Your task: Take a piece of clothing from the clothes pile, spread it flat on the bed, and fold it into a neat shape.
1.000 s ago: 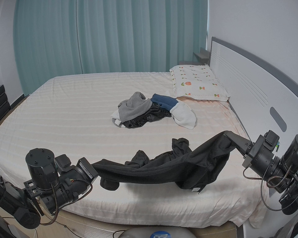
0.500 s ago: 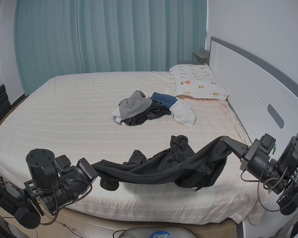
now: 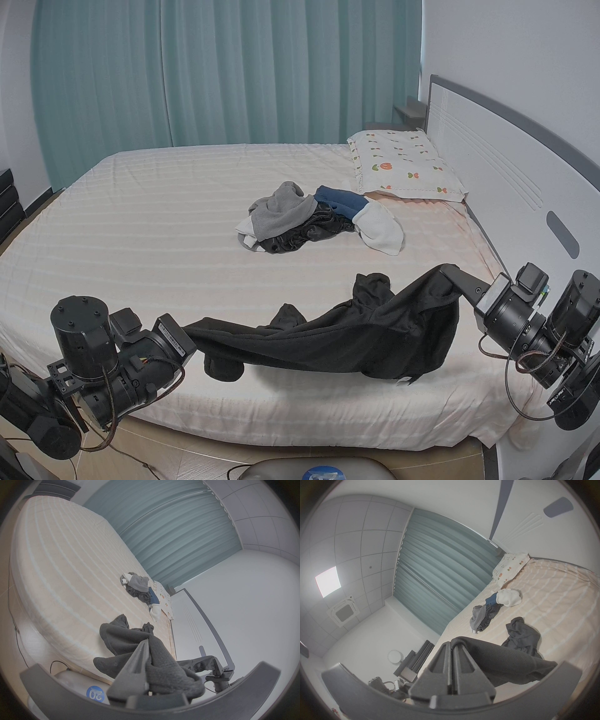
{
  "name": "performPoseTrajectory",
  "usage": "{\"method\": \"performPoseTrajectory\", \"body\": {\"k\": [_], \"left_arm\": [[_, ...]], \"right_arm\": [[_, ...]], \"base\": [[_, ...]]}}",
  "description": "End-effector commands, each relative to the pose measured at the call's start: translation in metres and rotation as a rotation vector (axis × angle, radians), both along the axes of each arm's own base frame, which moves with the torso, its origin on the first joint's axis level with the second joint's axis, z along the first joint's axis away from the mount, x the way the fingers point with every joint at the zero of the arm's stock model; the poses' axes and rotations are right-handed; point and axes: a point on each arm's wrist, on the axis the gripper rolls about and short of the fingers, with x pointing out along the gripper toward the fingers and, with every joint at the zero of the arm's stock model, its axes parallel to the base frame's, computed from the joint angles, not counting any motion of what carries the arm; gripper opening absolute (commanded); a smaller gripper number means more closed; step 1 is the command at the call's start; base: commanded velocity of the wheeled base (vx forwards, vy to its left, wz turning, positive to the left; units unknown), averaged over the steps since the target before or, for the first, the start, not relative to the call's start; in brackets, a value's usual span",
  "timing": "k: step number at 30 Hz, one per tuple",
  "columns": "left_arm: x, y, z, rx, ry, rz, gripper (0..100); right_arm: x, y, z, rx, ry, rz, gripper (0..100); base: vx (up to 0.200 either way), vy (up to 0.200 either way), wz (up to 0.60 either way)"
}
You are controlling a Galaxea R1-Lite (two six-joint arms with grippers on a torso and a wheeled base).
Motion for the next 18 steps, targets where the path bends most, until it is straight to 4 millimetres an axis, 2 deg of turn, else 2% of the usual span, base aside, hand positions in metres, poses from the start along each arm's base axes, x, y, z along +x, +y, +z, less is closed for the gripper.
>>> {"method": "performPoseTrajectory", "body": {"k": [1, 8, 18], "left_arm": [[0.002, 0.001, 0.005, 0.012, -0.031, 0.016, 0], [0.002, 0.003, 0.005, 0.037, -0.046, 0.059, 0], [-0.002, 0.012, 0.013, 0.028, -0.075, 0.116, 0]], "right_arm": [[0.004, 0.011, 0.0, -0.023, -0.02, -0.021, 0], [0.02, 0.019, -0.003, -0.114, -0.065, -0.163, 0], [0.021, 0.026, -0.009, -0.126, -0.042, -0.174, 0]], "base": [[0.0, 0.2, 0.0], [0.0, 0.2, 0.0], [0.0, 0.2, 0.0]]}}
